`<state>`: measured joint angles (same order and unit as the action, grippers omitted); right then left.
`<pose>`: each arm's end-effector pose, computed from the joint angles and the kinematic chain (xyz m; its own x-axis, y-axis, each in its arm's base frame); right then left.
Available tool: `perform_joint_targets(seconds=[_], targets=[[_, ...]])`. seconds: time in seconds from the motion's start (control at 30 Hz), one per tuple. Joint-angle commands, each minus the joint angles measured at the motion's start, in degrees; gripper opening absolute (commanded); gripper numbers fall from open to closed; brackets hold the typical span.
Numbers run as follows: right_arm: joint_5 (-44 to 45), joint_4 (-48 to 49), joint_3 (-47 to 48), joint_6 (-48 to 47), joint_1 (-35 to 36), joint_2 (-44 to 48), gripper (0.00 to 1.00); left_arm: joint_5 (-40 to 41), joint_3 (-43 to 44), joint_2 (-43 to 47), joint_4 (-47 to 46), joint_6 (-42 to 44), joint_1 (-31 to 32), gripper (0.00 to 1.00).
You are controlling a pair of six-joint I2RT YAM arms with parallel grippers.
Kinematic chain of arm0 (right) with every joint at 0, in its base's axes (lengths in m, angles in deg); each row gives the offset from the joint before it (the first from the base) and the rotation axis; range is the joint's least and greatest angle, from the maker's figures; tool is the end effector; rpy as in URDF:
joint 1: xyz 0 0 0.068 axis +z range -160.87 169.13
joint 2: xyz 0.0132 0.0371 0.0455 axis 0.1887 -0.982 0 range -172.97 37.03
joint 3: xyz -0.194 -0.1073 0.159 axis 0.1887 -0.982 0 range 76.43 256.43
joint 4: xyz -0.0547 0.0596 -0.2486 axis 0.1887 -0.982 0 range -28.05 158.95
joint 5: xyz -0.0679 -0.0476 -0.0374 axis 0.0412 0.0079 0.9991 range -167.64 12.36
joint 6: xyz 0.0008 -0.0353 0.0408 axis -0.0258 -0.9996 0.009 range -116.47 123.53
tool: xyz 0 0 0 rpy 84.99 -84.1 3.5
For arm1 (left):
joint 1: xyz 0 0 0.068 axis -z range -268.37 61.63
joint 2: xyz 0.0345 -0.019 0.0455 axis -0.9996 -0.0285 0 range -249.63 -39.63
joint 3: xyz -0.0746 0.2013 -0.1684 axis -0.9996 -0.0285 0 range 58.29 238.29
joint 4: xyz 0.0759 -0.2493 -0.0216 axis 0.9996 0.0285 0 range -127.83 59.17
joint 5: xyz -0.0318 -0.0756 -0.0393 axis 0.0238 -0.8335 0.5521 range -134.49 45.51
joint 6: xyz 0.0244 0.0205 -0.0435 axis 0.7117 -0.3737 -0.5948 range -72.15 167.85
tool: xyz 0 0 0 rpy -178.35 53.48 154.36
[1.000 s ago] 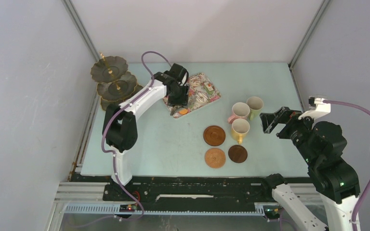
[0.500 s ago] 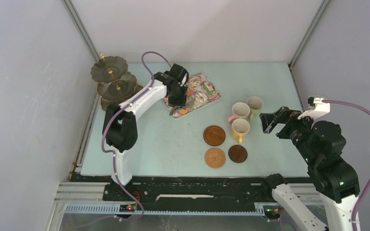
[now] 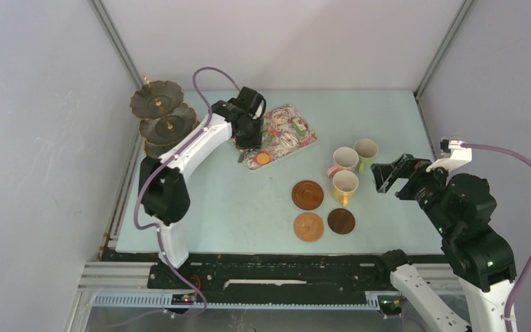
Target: Serve the afternoon tea
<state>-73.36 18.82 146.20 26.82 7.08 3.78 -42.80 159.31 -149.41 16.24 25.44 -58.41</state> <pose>0.0644 0.0181 0.4265 -0.2998 0.3173 -0.8997 -0.1307 0.9205 0.3682 0.3564 -0.2042 0.2864 -0.8984 0.0779 -0.4321 0.1567 0.9762 -0.1497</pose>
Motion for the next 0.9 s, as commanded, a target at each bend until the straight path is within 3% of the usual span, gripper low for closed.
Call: perform_joint_targets(seconds=[0.0,0.23,0.4,0.63,0.87], targets=[[-1.8,1.4,0.6,-1.3,-0.3,-0.3,1.0,2.5,-4.0,11.8,0.4,-0.4,-1.1,0.26],[-3.7,2.0,0.5,-0.9,1.0,-0.8,1.0,4.9,-18.1,26.9,2.2,-2.2,-4.7,0.27],[-3.6,2.6,0.6,-1.4,3.7,-1.2,1.0,5.5,-29.0,37.2,3.3,-2.5,-11.1,0.27],[-3.6,2.7,0.6,-1.4,4.9,-1.3,1.0,3.8,-37.1,47.9,5.5,-1.5,-24.5,0.28],[-1.6,3.9,-0.1,-1.3,6.1,-2.5,1.0,-2.0,-39.6,48.8,4.1,2.1,-41.2,0.27]])
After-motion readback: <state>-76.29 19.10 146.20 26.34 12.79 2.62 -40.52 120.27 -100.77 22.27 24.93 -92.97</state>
